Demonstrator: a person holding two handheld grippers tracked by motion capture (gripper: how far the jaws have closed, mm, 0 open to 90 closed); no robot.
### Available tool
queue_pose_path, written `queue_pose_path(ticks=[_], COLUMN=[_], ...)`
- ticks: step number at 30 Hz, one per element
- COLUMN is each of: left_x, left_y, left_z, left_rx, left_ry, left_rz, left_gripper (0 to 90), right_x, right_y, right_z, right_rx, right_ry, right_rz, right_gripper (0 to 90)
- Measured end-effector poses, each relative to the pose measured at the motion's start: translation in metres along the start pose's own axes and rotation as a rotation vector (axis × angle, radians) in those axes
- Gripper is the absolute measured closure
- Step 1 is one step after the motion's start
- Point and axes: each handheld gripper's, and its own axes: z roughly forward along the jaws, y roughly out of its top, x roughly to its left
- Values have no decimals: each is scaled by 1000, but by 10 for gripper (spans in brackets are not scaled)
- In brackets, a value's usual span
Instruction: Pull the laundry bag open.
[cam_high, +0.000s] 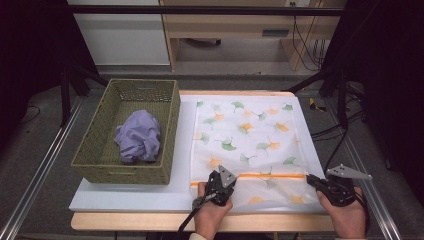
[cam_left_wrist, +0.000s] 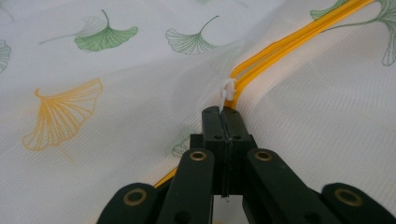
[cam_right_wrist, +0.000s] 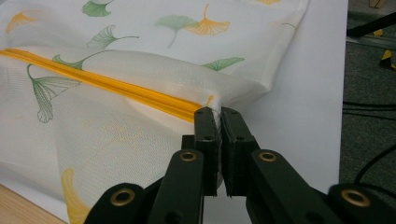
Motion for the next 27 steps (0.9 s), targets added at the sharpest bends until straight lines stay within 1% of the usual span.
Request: queue_pose_path(ticks=[4, 7, 10, 15, 16, 18, 23, 26, 27], left_x=[4, 7, 8, 13, 15, 15, 15, 16, 16], left_y=[-1, -2, -2, -5, -5, -6, -6, -7, -7], left_z=[-2, -3, -4, -6, -7, -7, -8, -8, -8], left_rx=[4, 5, 7, 5, 3, 0, 0, 1, 3], left_ry=[3, 2, 6, 12, 18, 17, 19, 17, 17], left_rz=[-7, -15, -4, -19, -23, -28, -20, -25, -22], left_gripper=[900, 900, 900, 900, 900, 900, 900, 900, 900], right_x=[-1, -1, -1, -2, -2, -2, -2, -2, -2], right_y=[-1, -1, 0, -1, -1, -1, -1, -1, -1], right_z=[0, 0, 0, 0, 0, 0, 0, 0, 0], right_rx=[1, 2, 1, 3, 3, 3, 1, 3, 4], right_ry=[0, -2, -1, -2, -2, -3, -4, 1, -3], right_rz=[13, 11, 9, 6, 7, 6, 4, 11, 3], right_gripper=[862, 862, 862, 862, 862, 862, 862, 862, 862])
